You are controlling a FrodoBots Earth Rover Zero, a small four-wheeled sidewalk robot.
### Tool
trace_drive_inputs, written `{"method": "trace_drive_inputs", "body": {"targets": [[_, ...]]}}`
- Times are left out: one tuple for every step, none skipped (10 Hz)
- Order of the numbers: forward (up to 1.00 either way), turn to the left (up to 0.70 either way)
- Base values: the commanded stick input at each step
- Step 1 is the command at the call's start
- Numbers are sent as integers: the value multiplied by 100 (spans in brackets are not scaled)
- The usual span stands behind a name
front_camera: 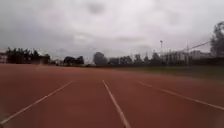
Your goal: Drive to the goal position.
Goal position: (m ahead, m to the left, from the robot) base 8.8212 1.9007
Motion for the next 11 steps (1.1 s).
{"method": "trace_drive_inputs", "body": {"targets": [[70,0],[70,0],[70,0],[70,0],[70,0],[70,0],[70,0],[70,0],[70,0],[70,0],[70,0]]}}
